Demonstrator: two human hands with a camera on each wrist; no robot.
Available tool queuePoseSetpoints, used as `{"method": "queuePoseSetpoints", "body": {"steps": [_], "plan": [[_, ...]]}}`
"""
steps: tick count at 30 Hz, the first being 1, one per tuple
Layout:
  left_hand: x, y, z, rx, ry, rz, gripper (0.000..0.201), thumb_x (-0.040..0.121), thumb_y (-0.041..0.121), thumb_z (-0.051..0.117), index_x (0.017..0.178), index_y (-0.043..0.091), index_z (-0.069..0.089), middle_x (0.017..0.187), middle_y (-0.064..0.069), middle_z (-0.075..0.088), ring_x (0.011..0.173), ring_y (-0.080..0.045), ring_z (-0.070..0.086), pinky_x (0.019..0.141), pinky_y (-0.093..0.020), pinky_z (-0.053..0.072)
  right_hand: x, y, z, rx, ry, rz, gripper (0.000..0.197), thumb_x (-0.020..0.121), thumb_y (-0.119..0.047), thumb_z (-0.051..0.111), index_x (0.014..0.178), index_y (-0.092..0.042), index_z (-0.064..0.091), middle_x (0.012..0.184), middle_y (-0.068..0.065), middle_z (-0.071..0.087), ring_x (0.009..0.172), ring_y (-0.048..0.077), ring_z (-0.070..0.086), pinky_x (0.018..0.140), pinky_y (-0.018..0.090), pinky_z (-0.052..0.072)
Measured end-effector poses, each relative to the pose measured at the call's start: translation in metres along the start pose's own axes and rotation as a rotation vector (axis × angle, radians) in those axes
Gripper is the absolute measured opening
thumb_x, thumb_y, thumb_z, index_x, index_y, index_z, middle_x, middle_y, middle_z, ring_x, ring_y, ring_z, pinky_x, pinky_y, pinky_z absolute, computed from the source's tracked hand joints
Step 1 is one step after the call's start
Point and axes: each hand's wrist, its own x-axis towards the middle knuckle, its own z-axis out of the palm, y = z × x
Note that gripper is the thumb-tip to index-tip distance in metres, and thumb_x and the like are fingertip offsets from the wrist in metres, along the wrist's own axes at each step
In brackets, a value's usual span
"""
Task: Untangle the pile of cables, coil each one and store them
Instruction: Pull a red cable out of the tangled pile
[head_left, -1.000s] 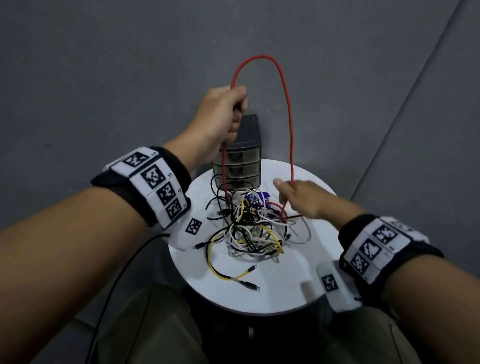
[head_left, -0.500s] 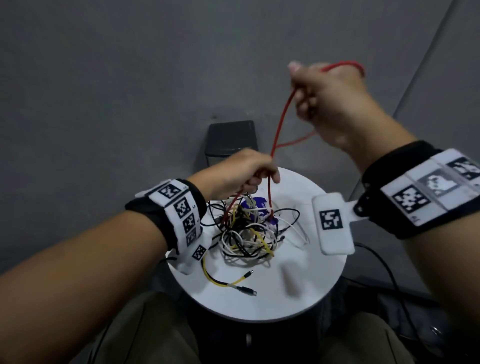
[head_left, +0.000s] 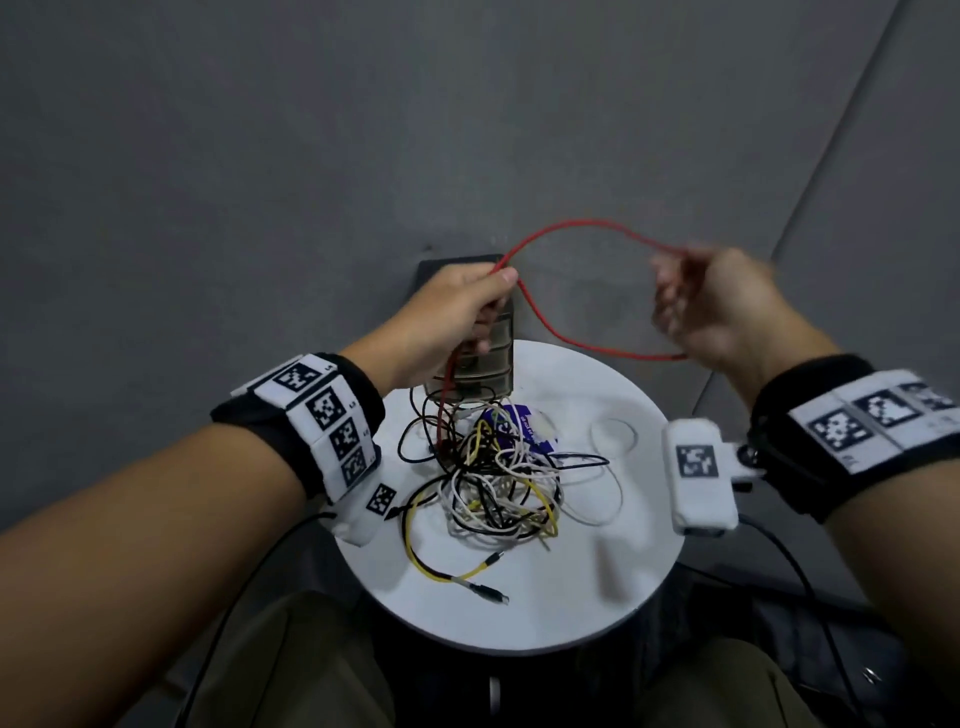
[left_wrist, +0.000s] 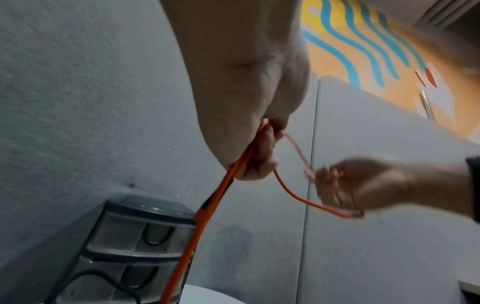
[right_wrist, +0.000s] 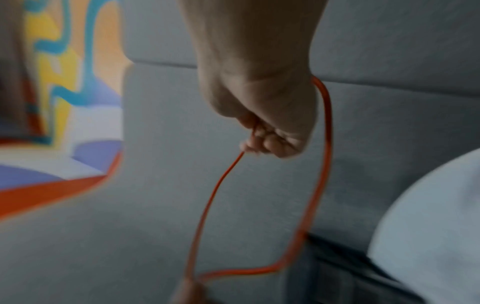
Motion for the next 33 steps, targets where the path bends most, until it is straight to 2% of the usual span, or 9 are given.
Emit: {"method": "queuePoseSetpoints", "body": {"steps": [3,6,8,10,14,17,26,30,33], "plan": [[0.001,0.011,-0.006,-0.018,-0.005,0.013,0.033,0.108,0.026,0.045,0.077,0.017,0.052,0.051,0.012,0.026,0.042,-0.005,0.017,0.039,-0.017,0.014,-0.009,0.034,-0.003,-0.465,-0.042,0.064,0.035,0.102,-0.022,0.044,0.079,-0.007,0.064,0.052,0.001,0.054,0.039,0.008,0.04,0.042,0.02,0.026],[0.001,0.015,-0.007,0.088,-0.054,0.024,0.034,0.109,0.027,0.042,0.083,0.012,0.059,0.051,0.012,0.028,0.041,-0.005,0.018,0.039,-0.017,0.015,-0.02,0.041,0.018,-0.576,0.061,-0.435,0.005,0.089,-0.01,0.067,0.084,-0.013,0.067,0.068,0.0,0.056,0.049,0.004,0.046,0.05,0.021,0.036],[0.002,0.016,-0.004,0.172,-0.102,0.035,0.034,0.109,0.027,0.043,0.085,0.011,0.062,0.051,0.013,0.03,0.042,-0.006,0.02,0.039,-0.018,0.017,-0.025,0.037,0.036,-0.674,-0.035,-0.677,0.028,0.081,-0.007,0.073,0.103,-0.023,0.067,0.094,-0.002,0.056,0.073,0.004,0.052,0.067,0.017,0.045],[0.002,0.016,-0.001,0.232,-0.131,0.065,0.033,0.109,0.026,0.044,0.086,0.01,0.062,0.052,0.011,0.03,0.042,-0.007,0.021,0.04,-0.02,0.018,-0.025,0.039,0.05,-0.909,-0.2,-0.776,0.03,0.084,-0.013,0.069,0.109,-0.029,0.067,0.106,-0.004,0.053,0.093,0.01,0.054,0.088,0.026,0.046],[0.001,0.02,-0.005,0.277,-0.087,0.097,0.034,0.108,0.022,0.045,0.084,0.006,0.063,0.046,0.013,0.034,0.04,-0.002,0.027,0.04,-0.016,0.022,-0.018,0.05,0.054,-1.21,-0.348,-0.836,0.026,0.103,-0.029,0.047,0.081,-0.027,0.059,0.073,-0.01,0.061,0.073,0.012,0.057,0.075,0.038,0.045],[-0.003,0.018,-0.013,0.268,-0.093,0.041,0.036,0.109,0.023,0.044,0.083,0.007,0.064,0.047,0.012,0.03,0.041,-0.007,0.022,0.04,-0.02,0.018,-0.004,0.054,0.037,-1.272,-0.275,-0.843,0.037,0.106,-0.035,0.04,0.082,-0.019,0.062,0.076,0.001,0.07,0.077,0.025,0.066,0.079,0.043,0.053],[-0.001,0.015,-0.009,0.214,-0.165,-0.036,0.036,0.109,0.029,0.04,0.086,0.011,0.061,0.056,0.007,0.027,0.043,-0.007,0.021,0.042,-0.02,0.016,-0.006,0.051,0.029,-1.017,-0.19,-0.688,0.031,0.106,-0.027,0.045,0.095,-0.014,0.07,0.079,0.002,0.072,0.081,0.019,0.068,0.078,0.033,0.051],[0.001,0.014,-0.009,0.13,-0.203,-0.108,0.038,0.109,0.034,0.039,0.085,0.012,0.059,0.061,0.003,0.024,0.045,-0.008,0.017,0.039,-0.019,0.015,-0.014,0.047,0.03,-1.172,-0.276,-0.807,0.03,0.105,-0.03,0.049,0.097,-0.013,0.072,0.076,0.007,0.067,0.077,0.027,0.062,0.071,0.039,0.048],[0.001,0.012,-0.008,0.159,-0.233,-0.131,0.033,0.109,0.028,0.042,0.085,0.013,0.058,0.059,0.004,0.022,0.044,-0.006,0.016,0.039,-0.018,0.014,-0.022,0.047,0.039,-1.29,-0.432,-0.895,0.022,0.104,-0.025,0.052,0.094,-0.019,0.071,0.072,-0.006,0.053,0.074,0.02,0.05,0.066,0.032,0.031]]}}
